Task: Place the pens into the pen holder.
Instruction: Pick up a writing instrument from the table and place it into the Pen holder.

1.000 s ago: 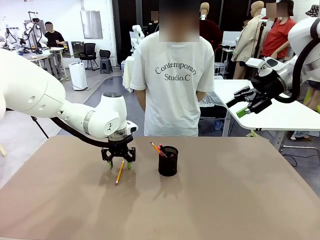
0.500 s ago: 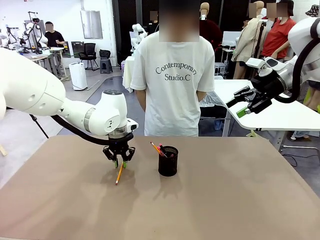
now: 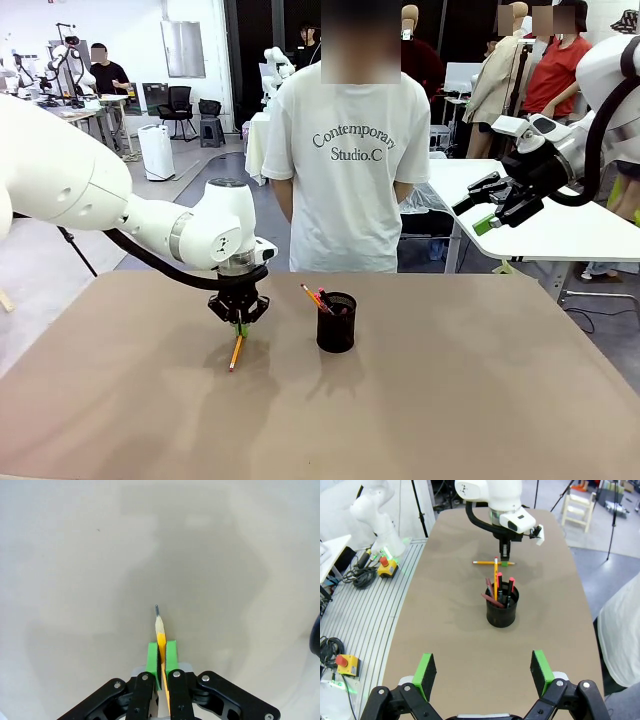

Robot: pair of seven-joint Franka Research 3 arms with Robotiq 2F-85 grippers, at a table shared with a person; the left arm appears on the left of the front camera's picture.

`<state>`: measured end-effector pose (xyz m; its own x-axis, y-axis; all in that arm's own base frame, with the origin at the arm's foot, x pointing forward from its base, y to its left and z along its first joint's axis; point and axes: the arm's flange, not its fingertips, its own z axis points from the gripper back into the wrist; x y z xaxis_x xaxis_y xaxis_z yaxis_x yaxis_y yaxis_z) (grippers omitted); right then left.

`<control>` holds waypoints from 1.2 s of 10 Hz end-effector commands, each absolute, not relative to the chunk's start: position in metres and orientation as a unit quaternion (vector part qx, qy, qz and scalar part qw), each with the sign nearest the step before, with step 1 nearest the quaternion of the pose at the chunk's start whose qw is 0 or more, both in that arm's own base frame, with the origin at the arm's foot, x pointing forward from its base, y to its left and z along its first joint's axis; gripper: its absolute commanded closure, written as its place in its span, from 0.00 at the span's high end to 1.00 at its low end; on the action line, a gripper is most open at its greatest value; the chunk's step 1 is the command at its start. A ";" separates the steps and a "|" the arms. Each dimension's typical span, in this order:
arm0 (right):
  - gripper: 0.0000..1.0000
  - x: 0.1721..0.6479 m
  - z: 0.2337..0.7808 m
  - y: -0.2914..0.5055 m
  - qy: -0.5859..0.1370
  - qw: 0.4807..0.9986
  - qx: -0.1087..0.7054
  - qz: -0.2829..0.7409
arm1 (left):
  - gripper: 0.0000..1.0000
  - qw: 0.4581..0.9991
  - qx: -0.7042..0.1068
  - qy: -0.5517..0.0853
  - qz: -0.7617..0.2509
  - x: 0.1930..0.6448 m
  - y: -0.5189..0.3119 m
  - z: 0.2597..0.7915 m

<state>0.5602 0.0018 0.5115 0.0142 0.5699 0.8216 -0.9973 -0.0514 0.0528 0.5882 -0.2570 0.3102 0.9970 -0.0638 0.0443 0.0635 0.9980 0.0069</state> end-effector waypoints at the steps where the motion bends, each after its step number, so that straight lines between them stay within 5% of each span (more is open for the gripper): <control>1: 1.00 0.560 0.516 0.004 -0.298 0.622 0.356 0.630 | 0.00 0.996 -0.069 0.026 -0.046 0.588 -0.254 0.324; 5: 1.00 0.560 0.516 0.004 -0.298 0.622 0.356 0.630 | 0.00 0.962 -0.256 0.061 -0.079 0.592 -0.225 0.370; 12: 1.00 0.560 0.516 0.004 -0.298 0.622 0.356 0.630 | 0.00 0.791 -0.537 -0.200 -0.216 0.568 -0.177 0.457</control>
<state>0.5602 0.0019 0.5114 0.0143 0.5698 0.8216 -0.9973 -0.0515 0.0530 0.5923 -0.1961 0.4680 0.8719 -0.0722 0.4844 0.4670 0.4203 -0.7780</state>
